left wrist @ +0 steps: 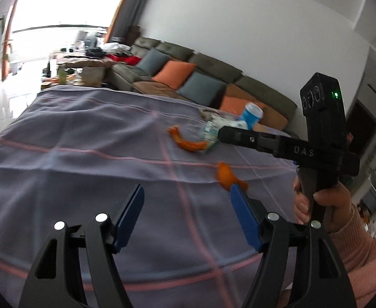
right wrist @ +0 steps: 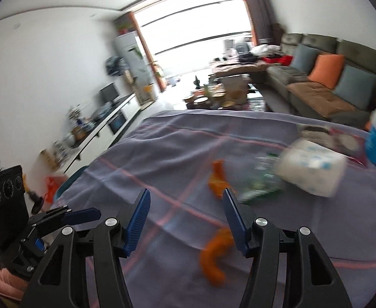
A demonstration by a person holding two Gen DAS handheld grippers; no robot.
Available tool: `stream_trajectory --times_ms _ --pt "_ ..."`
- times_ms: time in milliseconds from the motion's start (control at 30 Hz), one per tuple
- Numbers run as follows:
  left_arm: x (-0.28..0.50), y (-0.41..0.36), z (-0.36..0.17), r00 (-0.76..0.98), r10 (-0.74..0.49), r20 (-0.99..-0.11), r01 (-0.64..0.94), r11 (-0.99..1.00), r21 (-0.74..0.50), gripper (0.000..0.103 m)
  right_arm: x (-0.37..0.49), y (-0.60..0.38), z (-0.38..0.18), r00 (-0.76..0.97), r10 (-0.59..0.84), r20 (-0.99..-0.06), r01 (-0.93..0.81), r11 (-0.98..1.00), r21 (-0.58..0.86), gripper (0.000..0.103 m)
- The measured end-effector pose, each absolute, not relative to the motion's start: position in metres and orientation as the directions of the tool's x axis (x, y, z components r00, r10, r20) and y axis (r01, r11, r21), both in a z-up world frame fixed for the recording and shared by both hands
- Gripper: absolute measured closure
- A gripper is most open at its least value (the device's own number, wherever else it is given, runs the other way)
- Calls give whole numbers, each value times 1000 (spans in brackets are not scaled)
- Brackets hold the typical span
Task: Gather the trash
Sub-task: 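Move both open grippers back over the blanket, then grasp the orange peel with the left gripper while the right gripper grasps the blue-dotted paper cup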
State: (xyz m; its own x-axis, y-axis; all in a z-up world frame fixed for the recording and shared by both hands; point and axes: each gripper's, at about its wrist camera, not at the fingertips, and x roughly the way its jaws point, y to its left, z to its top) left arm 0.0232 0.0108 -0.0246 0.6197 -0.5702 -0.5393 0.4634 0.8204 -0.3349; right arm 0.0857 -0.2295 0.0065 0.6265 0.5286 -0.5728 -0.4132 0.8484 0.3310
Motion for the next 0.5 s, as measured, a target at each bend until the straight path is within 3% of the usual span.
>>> stream_trajectory --times_ms 400,500 --pt "56 -67 -38 488 -613 -621 532 773 -345 34 106 -309 -8 711 410 -572 -230 904 361 45" --pt "63 -78 -45 448 -609 -655 519 773 -364 41 118 -327 -14 719 385 -578 -185 908 375 43"
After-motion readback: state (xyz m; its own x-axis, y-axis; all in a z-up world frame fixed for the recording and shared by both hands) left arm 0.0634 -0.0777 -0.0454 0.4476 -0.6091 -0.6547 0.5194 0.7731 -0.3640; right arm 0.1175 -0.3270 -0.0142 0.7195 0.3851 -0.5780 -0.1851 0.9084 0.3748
